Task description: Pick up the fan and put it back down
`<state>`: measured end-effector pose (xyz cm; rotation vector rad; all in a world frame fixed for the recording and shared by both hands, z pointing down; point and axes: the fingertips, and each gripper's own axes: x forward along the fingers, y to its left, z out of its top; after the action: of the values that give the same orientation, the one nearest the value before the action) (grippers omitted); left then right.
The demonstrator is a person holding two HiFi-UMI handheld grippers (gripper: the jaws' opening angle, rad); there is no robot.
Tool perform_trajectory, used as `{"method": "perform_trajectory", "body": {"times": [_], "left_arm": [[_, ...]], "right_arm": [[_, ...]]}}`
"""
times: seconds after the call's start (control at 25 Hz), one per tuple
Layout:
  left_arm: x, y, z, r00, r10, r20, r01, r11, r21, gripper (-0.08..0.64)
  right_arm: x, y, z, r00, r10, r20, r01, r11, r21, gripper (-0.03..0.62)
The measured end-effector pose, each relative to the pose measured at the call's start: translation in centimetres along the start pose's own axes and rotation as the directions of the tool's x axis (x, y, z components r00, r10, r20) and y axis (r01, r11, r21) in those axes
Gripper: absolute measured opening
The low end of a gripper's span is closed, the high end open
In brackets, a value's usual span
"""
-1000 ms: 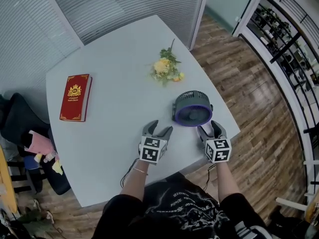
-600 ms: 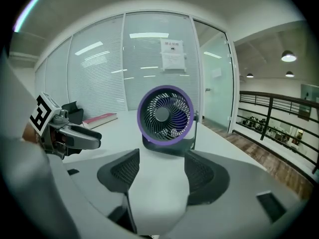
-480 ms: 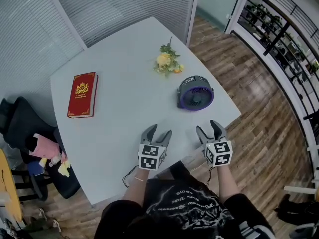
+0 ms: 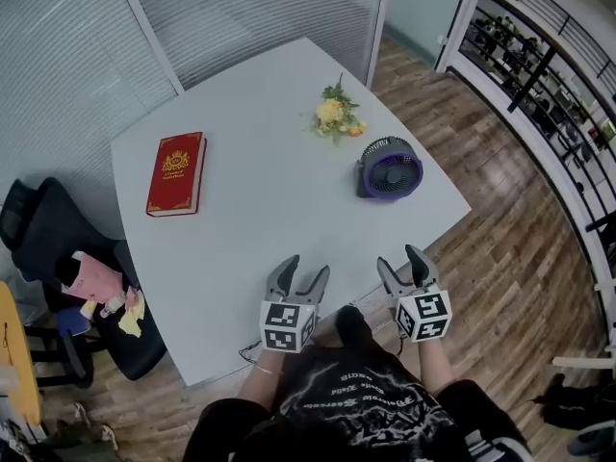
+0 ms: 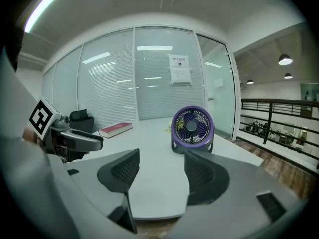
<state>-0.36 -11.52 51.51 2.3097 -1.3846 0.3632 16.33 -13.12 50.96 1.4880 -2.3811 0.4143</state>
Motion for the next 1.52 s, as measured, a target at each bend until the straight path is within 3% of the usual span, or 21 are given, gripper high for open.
{"method": "perform_trajectory", "body": {"times": [0.24,0.48,0.88,0.92,1.08,1.24,1.52], "left_arm": [[-4.7,-0.1,-1.5,1.000,-0.001,0.018,0.001,1.000,-0.006,0.284],[-8.1,1.2,-3.9,0.996,0.083,0.041,-0.084,0.996,0.023,0.284],[-9.9,1.3,-3.9,0.995,0.067,0.077,-0.069,0.997,0.022,0.284],[-10.1,1.2,-3.7,0.994,0.066,0.084,-0.069,0.997,0.030,0.280],[-10.4,1.0,-3.6,0.994,0.060,0.096,-0.066,0.996,0.056,0.143],[-10.4,1.0,-3.3,0.994,0.040,0.104,-0.045,0.998,0.051,0.032],[-10.1,0.3,-2.8,0.993,-0.021,0.113,0.016,0.999,0.043,0.020]], "right_arm": [[-3.3,3.4,-1.0,1.000,-0.021,0.019,0.021,1.000,-0.003,0.288],[-4.8,5.4,-2.8,1.000,-0.030,0.004,0.030,1.000,-0.008,0.287],[-5.1,8.5,-3.3,1.000,0.005,-0.024,-0.007,0.996,-0.093,0.280],[-5.1,8.7,-3.1,1.000,0.004,-0.018,-0.006,0.995,-0.098,0.258],[-5.2,9.0,-2.2,1.000,0.002,0.020,0.000,0.995,-0.096,0.123],[-5.1,8.9,-1.6,0.999,0.008,0.039,-0.004,0.996,-0.091,0.030],[-4.7,9.9,-1.4,0.998,0.053,0.020,-0.050,0.990,-0.133,0.009]]}}
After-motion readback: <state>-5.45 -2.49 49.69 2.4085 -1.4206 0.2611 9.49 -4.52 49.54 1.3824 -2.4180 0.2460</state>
